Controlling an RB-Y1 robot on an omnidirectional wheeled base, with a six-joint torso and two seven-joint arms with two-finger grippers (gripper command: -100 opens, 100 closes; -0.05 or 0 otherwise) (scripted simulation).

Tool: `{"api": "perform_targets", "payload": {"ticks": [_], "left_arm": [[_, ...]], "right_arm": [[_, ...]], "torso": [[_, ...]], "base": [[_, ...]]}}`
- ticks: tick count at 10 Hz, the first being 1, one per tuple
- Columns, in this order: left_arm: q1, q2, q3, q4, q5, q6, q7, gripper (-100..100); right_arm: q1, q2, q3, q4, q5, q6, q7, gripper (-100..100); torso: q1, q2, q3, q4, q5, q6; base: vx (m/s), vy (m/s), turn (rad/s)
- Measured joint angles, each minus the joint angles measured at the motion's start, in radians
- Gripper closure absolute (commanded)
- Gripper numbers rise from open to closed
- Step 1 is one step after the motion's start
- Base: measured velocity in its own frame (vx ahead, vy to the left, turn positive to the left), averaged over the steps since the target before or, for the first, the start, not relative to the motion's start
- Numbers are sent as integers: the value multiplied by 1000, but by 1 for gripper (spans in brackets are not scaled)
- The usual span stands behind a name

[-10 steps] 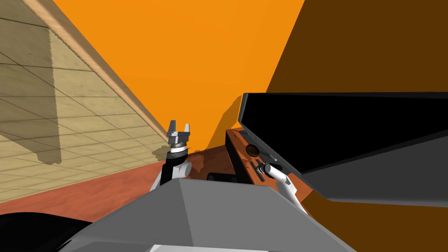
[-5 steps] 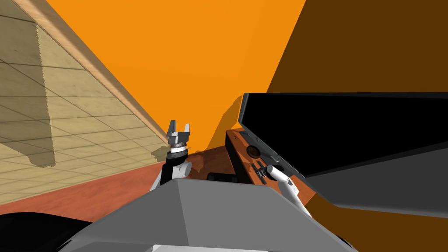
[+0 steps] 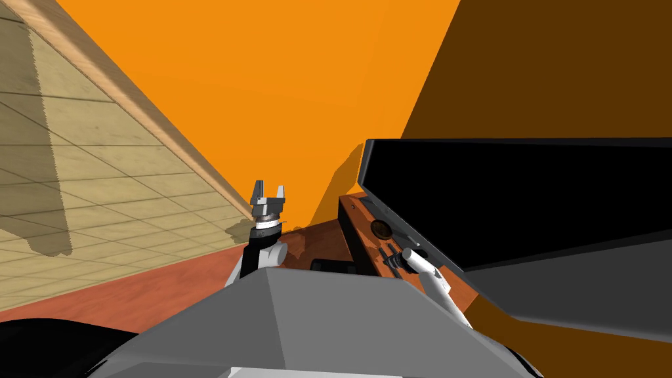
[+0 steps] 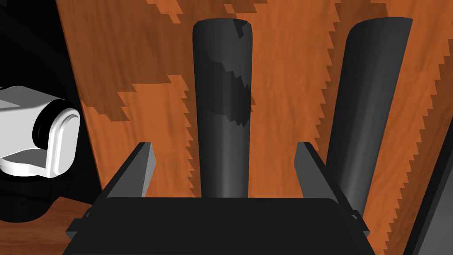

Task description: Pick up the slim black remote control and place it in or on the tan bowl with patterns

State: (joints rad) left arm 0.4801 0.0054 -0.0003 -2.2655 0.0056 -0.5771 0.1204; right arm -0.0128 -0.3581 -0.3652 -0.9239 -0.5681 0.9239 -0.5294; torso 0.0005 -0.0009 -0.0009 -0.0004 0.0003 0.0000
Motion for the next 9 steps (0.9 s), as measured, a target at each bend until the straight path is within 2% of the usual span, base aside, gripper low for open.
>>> {"api": "perform_targets", "payload": {"ticks": [1, 3, 5, 6, 9], "left_arm": [[0, 0, 0, 0, 0, 0, 0, 0], [0, 0, 0, 0, 0, 0, 0, 0], [0, 0, 0, 0, 0, 0, 0, 0], [0, 0, 0, 0, 0, 0, 0, 0], [0, 0, 0, 0, 0, 0, 0, 0]], "right_arm": [[0, 0, 0, 0, 0, 0, 0, -100], [0, 21, 5, 19, 10, -28, 4, -100], [-6, 36, 7, 61, 11, -70, 24, -100], [-7, 37, 7, 64, 11, -75, 26, 100], [-8, 32, 5, 62, 11, -76, 24, 100]], "torso": [[0, 1, 1, 0, 0, 0], [0, 1, 1, 0, 0, 0], [0, 2, 1, 0, 0, 0], [0, 2, 1, 0, 0, 0], [-1, 2, 0, -1, -4, -1]], "base": [[6, 3, -14], [2, 2, -6], [2, 2, -6], [0, 0, 0], [0, 0, 0]]}}
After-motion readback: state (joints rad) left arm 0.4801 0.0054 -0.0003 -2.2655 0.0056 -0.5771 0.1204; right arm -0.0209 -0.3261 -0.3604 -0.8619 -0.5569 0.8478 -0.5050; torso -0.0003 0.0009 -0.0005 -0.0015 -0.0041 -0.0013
